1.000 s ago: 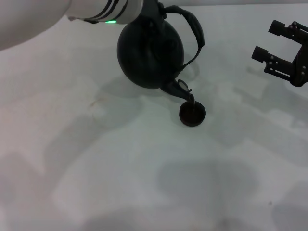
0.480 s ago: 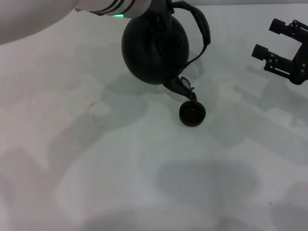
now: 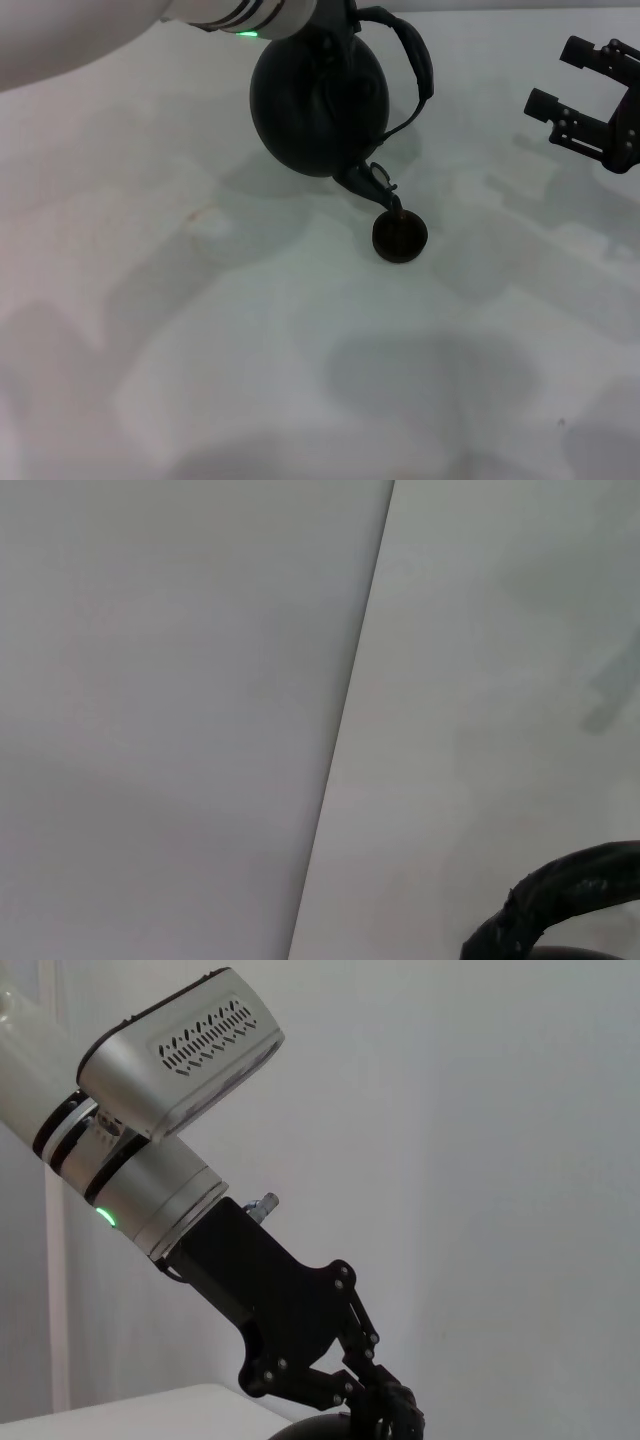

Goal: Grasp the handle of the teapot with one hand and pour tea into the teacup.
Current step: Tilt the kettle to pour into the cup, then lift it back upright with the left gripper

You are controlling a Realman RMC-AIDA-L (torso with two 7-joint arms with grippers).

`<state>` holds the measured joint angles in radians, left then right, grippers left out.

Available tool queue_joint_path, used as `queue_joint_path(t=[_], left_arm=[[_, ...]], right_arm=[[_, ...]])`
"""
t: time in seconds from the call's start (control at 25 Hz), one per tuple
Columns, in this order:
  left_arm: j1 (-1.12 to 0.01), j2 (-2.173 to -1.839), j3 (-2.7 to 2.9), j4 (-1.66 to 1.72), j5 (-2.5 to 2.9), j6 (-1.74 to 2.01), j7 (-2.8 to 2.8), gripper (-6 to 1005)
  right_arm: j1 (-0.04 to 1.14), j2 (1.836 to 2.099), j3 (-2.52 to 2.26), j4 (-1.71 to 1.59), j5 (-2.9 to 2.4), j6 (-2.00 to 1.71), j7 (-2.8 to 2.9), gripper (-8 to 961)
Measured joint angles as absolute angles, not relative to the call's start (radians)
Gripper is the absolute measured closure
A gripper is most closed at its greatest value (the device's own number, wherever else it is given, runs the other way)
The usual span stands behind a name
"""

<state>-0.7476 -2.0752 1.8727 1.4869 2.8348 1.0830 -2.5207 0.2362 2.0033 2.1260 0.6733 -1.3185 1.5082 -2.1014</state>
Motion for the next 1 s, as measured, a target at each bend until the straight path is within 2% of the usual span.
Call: queue_joint_path(t=[1.0], left_arm=[[-0.772, -2.074, 1.878, 1.443, 2.835, 1.085, -2.462, 889]], right_arm=[[0.246, 2.005, 2.118, 0.663, -1.305, 1.485, -2.110, 188]])
